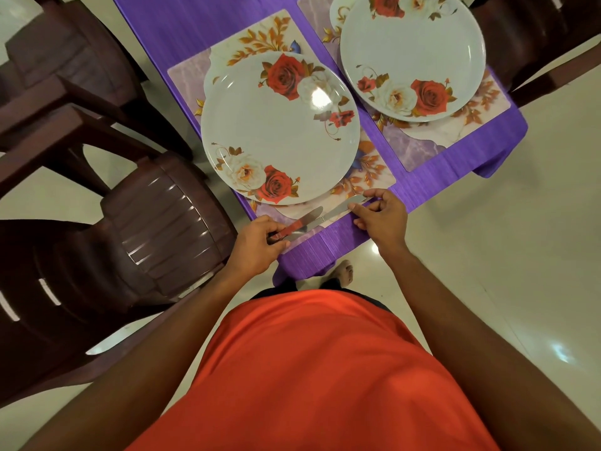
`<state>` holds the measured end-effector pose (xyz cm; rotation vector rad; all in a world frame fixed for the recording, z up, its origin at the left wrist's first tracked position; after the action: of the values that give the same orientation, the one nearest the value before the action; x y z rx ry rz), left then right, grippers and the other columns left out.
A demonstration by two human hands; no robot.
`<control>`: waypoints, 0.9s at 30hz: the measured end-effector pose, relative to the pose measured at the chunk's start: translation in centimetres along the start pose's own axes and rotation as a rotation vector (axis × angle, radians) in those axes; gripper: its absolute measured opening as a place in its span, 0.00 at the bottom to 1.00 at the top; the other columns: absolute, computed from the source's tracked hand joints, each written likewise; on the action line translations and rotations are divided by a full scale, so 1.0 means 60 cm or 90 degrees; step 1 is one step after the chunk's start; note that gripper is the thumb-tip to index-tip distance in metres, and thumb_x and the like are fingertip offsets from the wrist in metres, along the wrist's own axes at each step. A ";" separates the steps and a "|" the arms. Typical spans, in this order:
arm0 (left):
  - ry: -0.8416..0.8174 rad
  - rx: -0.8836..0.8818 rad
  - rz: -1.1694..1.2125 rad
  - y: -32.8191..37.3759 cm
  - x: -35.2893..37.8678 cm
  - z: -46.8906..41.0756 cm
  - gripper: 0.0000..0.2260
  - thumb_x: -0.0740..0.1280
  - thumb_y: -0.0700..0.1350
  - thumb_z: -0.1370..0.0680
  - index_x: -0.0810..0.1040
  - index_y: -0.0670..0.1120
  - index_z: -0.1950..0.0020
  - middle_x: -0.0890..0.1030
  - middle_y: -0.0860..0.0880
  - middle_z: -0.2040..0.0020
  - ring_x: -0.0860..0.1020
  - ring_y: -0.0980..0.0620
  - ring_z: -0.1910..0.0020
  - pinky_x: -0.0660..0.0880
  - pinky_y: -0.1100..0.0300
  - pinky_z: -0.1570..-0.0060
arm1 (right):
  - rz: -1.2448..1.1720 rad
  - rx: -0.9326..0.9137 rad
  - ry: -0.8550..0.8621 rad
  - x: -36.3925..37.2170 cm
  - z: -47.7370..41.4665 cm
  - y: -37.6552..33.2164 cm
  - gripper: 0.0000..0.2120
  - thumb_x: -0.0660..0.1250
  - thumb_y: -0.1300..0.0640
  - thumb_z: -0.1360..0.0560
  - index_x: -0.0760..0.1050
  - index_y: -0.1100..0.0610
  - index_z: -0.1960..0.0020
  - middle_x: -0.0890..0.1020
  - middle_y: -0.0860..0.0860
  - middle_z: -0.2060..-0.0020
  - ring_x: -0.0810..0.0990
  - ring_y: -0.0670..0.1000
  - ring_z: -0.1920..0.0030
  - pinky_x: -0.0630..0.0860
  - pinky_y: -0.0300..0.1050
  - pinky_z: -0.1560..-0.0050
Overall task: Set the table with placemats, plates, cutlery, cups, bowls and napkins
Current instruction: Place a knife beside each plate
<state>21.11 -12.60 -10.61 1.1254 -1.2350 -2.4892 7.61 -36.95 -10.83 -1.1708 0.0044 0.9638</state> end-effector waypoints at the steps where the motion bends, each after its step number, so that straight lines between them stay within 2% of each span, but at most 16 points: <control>1: 0.001 0.000 0.001 -0.001 0.000 0.001 0.12 0.76 0.40 0.27 0.85 0.44 0.44 0.77 0.52 0.58 0.76 0.56 0.61 0.72 0.64 0.62 | 0.000 0.001 0.000 0.000 0.000 0.000 0.14 0.79 0.57 0.29 0.79 0.55 0.46 0.83 0.52 0.69 0.82 0.46 0.73 0.81 0.38 0.64; 4: 0.003 0.004 -0.002 -0.002 0.002 0.006 0.13 0.76 0.41 0.27 0.85 0.44 0.43 0.76 0.53 0.59 0.75 0.57 0.63 0.70 0.68 0.63 | 0.000 0.003 0.003 0.000 0.000 0.000 0.15 0.78 0.57 0.29 0.79 0.56 0.45 0.83 0.52 0.69 0.82 0.45 0.73 0.81 0.37 0.65; 14: 0.005 0.006 0.009 -0.006 0.003 0.009 0.13 0.76 0.41 0.27 0.84 0.44 0.43 0.79 0.52 0.56 0.78 0.54 0.59 0.75 0.61 0.60 | 0.009 0.003 0.007 0.001 -0.004 0.002 0.15 0.78 0.56 0.28 0.79 0.56 0.45 0.84 0.51 0.68 0.82 0.46 0.72 0.82 0.39 0.64; 22: 0.003 0.002 -0.006 -0.005 0.001 0.007 0.12 0.76 0.41 0.28 0.85 0.44 0.45 0.78 0.52 0.56 0.77 0.56 0.60 0.74 0.63 0.60 | -0.004 -0.002 -0.004 0.002 -0.005 0.002 0.16 0.79 0.56 0.29 0.78 0.57 0.45 0.82 0.52 0.68 0.82 0.49 0.72 0.81 0.40 0.67; 27: 0.000 0.001 0.010 -0.004 -0.001 0.009 0.12 0.76 0.45 0.27 0.85 0.45 0.44 0.81 0.52 0.55 0.79 0.55 0.58 0.77 0.59 0.58 | -0.054 0.026 -0.017 0.002 -0.005 0.006 0.15 0.77 0.58 0.27 0.78 0.58 0.43 0.83 0.56 0.66 0.83 0.49 0.72 0.80 0.39 0.68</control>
<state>20.85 -12.06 -10.54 1.1110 -1.2402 -2.4782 7.59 -37.08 -11.26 -1.1121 -0.0469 0.9002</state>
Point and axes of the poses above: each hand's wrist, its own z-axis away from the middle knuckle, its own x-axis out of the palm, y = z × x, the point moved 9 cm from there along -z, towards the middle knuckle
